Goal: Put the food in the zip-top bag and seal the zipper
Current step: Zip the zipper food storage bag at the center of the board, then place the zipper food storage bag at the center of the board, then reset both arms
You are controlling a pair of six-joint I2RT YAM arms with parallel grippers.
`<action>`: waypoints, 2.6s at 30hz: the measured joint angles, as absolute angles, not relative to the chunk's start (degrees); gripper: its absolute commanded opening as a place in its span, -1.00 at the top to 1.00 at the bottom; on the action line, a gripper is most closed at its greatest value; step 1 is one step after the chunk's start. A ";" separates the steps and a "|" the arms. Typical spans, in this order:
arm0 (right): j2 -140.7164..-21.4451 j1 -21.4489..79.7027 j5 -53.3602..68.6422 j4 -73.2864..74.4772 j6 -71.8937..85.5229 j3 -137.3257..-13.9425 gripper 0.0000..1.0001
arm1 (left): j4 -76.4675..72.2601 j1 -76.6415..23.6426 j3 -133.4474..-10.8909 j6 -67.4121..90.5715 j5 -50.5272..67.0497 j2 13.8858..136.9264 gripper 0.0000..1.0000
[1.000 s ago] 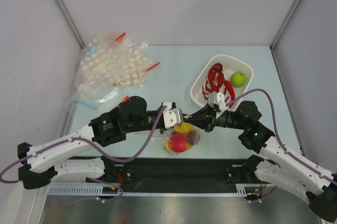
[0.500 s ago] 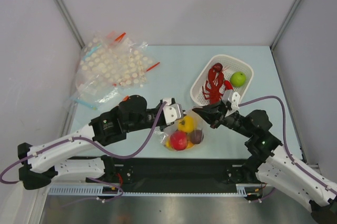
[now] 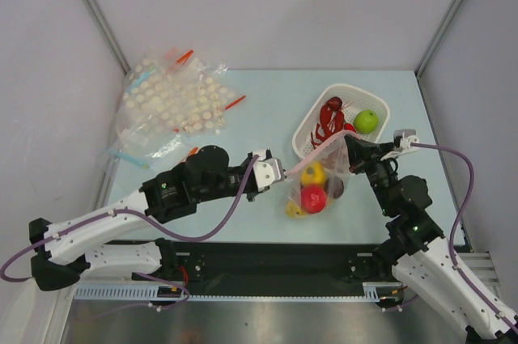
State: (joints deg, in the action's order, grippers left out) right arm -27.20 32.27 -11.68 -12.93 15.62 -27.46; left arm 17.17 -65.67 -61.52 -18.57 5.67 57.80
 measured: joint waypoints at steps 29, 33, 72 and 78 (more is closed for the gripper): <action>-31.38 29.76 -27.70 -5.32 24.29 -28.14 -0.40 | 17.78 -44.64 -68.05 -6.11 4.21 72.51 0.15; -32.69 29.26 -30.44 -4.19 25.19 -29.19 -0.99 | 16.95 -42.65 -67.42 -4.58 3.53 70.81 -0.40; -15.11 28.97 -63.81 16.45 42.22 -35.66 -0.99 | -2.37 -38.30 -51.31 -2.02 -39.00 45.87 -0.99; -15.22 28.97 -63.18 15.20 41.06 -35.57 -0.99 | -2.39 -38.30 -51.31 -2.24 -38.11 45.84 -0.99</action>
